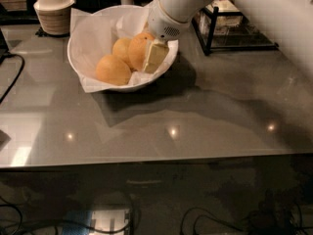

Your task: Pick orange from white bowl

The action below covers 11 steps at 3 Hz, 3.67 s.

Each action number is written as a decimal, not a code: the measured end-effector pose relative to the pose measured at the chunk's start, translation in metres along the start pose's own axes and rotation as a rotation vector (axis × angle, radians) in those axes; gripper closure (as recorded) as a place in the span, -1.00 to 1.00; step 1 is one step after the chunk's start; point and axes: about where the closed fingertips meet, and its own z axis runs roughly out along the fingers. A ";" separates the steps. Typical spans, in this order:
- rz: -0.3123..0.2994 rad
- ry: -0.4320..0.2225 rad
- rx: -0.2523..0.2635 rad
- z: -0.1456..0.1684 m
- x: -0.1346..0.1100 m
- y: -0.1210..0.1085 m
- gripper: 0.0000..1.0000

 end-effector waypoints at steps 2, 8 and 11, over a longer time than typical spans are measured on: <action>-0.063 -0.146 0.135 -0.037 -0.026 0.011 1.00; -0.096 -0.542 0.358 -0.130 -0.100 0.109 1.00; -0.177 -0.590 0.367 -0.140 -0.137 0.122 1.00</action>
Offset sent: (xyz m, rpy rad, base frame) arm -0.0817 -0.0434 0.0896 0.5394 -0.2869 0.0768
